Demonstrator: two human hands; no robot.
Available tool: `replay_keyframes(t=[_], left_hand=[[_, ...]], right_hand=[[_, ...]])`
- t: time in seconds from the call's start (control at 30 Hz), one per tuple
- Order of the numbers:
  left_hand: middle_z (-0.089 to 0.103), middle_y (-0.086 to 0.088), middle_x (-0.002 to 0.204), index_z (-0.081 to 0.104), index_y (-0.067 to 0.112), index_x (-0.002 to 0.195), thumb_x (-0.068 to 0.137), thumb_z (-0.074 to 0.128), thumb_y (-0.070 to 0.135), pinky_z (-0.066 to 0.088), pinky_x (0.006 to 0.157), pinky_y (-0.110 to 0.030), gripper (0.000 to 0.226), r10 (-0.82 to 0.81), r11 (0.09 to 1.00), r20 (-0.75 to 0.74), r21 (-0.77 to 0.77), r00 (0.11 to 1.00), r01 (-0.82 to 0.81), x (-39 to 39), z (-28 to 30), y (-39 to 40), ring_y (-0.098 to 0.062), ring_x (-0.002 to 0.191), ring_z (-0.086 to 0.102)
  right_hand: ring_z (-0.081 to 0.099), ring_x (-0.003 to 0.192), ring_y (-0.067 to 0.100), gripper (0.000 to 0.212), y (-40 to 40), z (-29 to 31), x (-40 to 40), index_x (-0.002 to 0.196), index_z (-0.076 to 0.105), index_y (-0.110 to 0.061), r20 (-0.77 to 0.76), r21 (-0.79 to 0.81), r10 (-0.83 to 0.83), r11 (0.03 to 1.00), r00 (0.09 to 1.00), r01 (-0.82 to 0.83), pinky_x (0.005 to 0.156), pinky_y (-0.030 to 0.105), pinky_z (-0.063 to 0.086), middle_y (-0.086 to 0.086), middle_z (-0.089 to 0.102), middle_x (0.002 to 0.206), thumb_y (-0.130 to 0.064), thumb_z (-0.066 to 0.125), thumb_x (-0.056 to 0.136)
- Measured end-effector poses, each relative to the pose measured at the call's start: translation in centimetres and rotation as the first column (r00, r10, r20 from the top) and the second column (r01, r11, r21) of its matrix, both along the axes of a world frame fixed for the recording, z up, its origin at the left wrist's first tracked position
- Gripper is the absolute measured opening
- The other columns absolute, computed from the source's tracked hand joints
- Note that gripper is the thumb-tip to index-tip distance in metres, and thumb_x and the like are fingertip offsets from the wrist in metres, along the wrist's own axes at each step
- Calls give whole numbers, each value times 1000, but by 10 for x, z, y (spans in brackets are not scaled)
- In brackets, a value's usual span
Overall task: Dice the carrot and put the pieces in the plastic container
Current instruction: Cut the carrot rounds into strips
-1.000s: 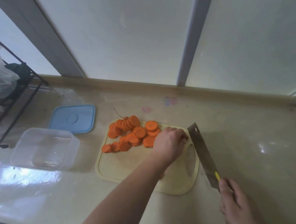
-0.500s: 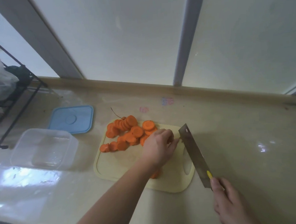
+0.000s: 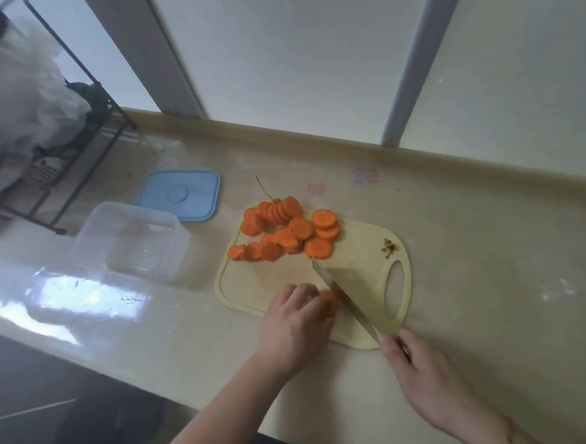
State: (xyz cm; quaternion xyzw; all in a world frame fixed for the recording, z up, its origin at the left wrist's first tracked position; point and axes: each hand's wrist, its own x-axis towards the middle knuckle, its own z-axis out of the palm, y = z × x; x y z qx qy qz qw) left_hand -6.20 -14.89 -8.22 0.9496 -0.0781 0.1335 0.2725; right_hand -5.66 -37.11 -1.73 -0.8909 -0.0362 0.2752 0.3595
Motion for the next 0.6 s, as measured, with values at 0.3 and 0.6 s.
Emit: replay_keyframes(t=[0.3,0.6], left_hand=[[66,-1,103,73,16,97,82,76,12,52,76,-38,16,-74,994,33,81,997,71,0,-9,-5,-29,88,59],[64,-3,97,71,12,97,83,75,9,52,73,-39,15,-131,985,28,114,991,127,-1,-10,-1,-29,86,59]], right_hand=[[57,70,10,58,-1,2,0,75,49,-18,-8,27,69,997,998,-69,66,31,42,2,60,73,-70,23,81],[56,60,18,70,4,6,-2,52,40,-8,78,-119,67,991,995,-58,64,34,36,3,44,45,-69,24,82]])
